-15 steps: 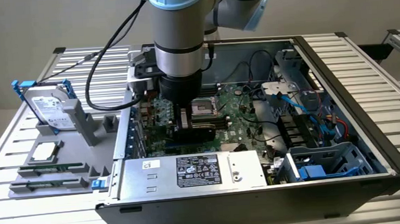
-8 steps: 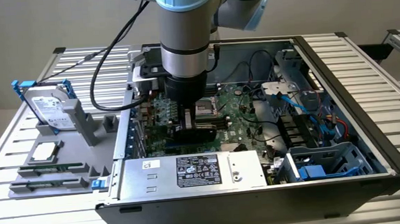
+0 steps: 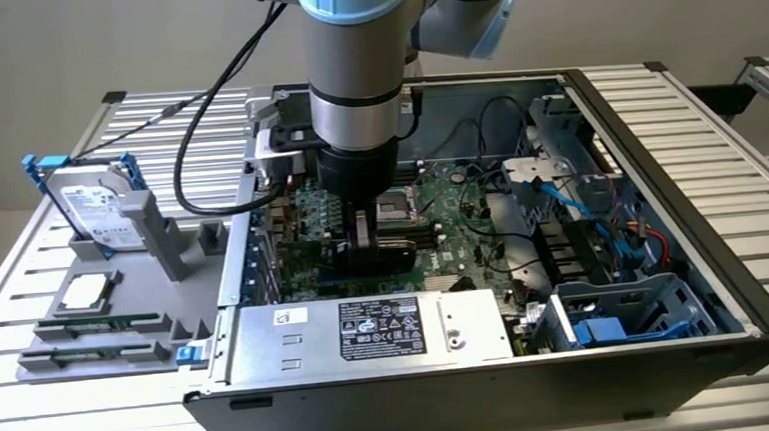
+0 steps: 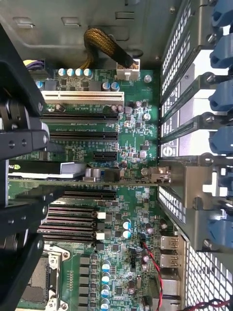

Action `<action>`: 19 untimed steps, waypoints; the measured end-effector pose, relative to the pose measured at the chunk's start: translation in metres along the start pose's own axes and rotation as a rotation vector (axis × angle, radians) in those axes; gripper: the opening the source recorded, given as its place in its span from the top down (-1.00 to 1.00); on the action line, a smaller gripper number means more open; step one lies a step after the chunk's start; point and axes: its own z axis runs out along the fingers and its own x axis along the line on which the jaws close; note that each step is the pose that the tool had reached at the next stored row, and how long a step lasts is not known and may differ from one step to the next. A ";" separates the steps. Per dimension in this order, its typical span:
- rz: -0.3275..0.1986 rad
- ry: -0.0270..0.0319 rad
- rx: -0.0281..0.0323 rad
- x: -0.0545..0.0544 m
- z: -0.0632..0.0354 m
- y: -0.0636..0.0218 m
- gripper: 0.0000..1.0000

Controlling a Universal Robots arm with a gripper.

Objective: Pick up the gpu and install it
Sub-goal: 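Insert the gpu into the slot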

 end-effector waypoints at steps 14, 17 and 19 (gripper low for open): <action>0.000 0.0000 0.0000 0.000 0.0000 0.0000 -0.40; 0.000 0.0000 0.0001 0.000 0.0000 0.0000 -0.40; 0.000 0.0000 0.0000 0.000 0.0000 0.0000 -0.40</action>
